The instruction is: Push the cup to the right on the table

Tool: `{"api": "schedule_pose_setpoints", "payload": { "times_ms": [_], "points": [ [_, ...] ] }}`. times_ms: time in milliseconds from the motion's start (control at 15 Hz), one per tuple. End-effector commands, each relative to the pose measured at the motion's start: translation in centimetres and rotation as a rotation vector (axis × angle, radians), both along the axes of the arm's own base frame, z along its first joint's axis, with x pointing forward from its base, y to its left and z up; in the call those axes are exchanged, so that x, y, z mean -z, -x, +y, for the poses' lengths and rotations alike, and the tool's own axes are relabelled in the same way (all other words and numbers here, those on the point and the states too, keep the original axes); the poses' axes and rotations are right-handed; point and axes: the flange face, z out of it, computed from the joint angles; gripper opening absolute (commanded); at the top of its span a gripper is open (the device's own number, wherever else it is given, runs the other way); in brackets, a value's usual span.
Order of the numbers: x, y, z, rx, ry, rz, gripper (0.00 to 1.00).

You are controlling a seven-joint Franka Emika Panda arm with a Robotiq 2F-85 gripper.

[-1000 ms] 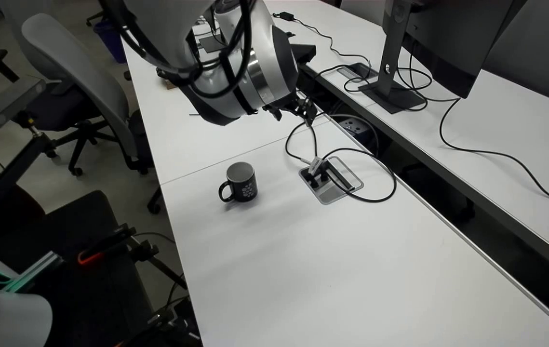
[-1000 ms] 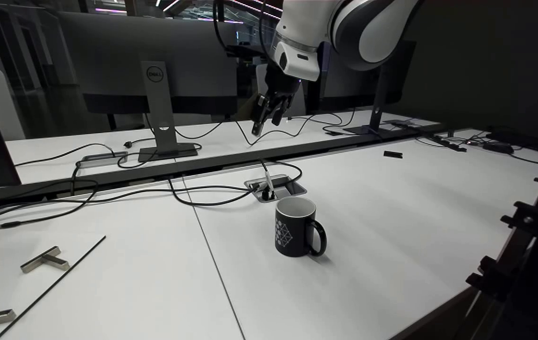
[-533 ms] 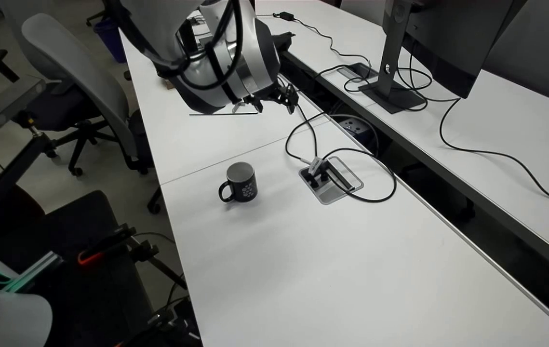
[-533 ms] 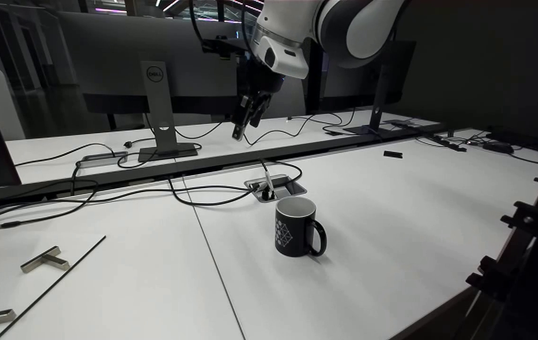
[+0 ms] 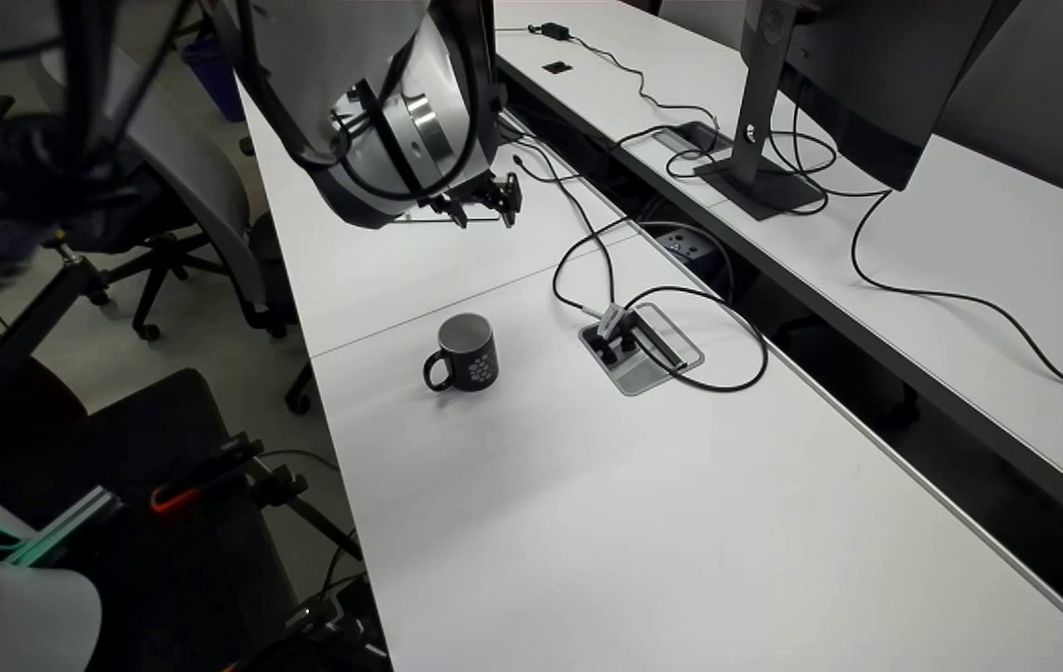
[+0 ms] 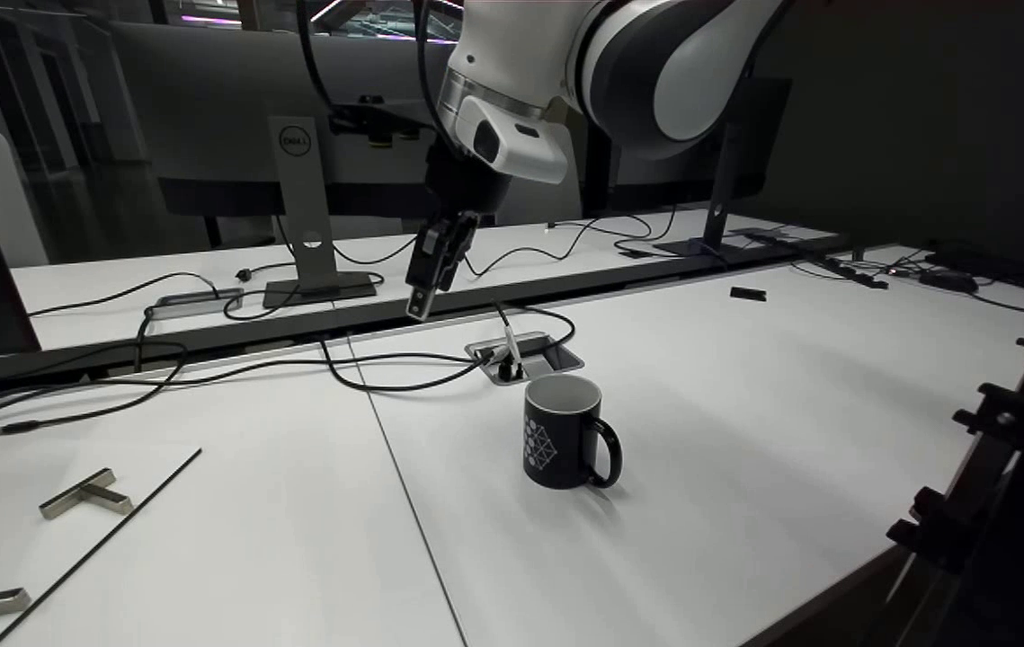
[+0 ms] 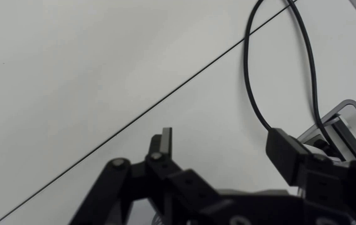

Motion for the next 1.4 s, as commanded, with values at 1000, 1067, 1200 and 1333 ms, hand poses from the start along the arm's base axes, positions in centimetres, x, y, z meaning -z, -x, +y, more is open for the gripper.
{"api": "schedule_pose_setpoints", "payload": {
  "times_ms": [1000,1067,1200,1333],
  "points": [
    [3.2,2.6,2.0,0.163,0.020,0.355,0.00],
    [3.2,2.6,2.2,0.167,0.022,0.373,0.00],
    [3.2,2.8,2.4,0.172,0.025,0.408,0.00],
    [3.6,3.1,2.8,0.174,0.016,0.444,0.00]
  ]
}}
